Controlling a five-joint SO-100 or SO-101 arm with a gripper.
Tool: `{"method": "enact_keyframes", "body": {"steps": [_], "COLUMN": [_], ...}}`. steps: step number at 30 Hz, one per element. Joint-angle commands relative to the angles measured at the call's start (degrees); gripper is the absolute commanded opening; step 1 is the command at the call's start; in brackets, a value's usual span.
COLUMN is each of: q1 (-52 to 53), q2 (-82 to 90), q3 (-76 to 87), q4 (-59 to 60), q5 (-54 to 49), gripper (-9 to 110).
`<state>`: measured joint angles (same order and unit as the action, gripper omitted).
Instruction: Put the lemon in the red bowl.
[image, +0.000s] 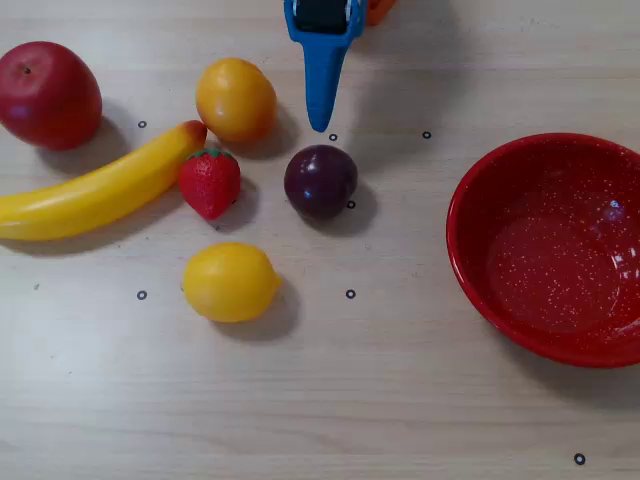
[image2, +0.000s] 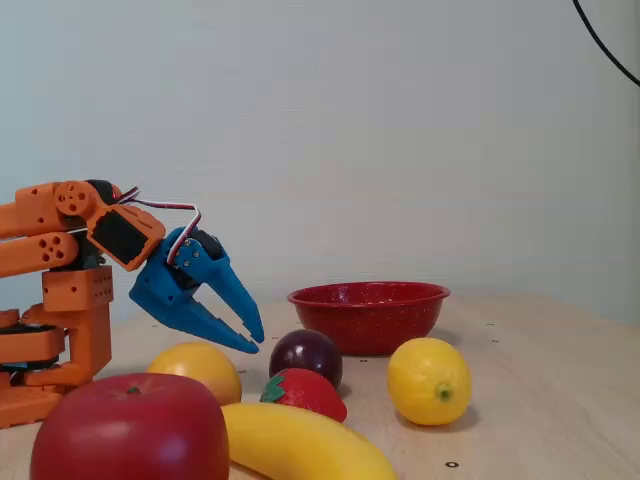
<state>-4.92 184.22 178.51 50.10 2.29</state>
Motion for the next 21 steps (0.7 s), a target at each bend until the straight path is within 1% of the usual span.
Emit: {"method": "enact_keyframes", "body": {"steps": [1, 14, 21], "q1": [-0.70, -0.70, -3.69], "q2": [0.79, 0.62, -5.80], "q3": [0.18, 0.18, -2.55], "q4": [0.44, 0.44, -0.53], "q5": [-0.26, -0.26, 2.72], "gripper": [0, 0, 0]}}
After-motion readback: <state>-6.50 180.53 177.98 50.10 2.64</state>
